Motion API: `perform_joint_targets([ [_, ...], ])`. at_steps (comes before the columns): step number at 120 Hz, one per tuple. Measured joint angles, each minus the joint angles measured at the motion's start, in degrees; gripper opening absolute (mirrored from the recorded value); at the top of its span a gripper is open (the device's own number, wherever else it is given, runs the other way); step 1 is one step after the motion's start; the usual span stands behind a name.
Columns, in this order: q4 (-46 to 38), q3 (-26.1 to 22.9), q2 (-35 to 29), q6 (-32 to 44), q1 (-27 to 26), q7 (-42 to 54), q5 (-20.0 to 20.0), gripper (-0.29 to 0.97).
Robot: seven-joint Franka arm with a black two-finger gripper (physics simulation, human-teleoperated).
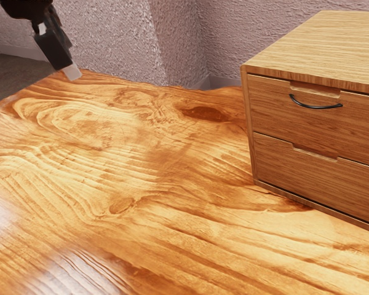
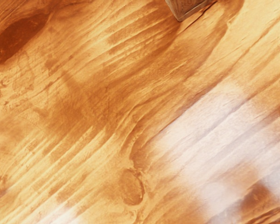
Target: Pull the drawer handle with one arm to open the drawer
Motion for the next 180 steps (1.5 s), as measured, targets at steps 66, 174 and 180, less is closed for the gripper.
perform_joint_targets([
  [66,-5.2,-12.4,8.8,13.5,-1.8,32.2,4.5,0.66],
  [174,-9.8,-13.1,10.1,26.3,-11.0,46.5,7.8,0.66],
  [180,-9.8,-13.3,10.5,26.7,-11.2,46.8,8.5,0.66],
])
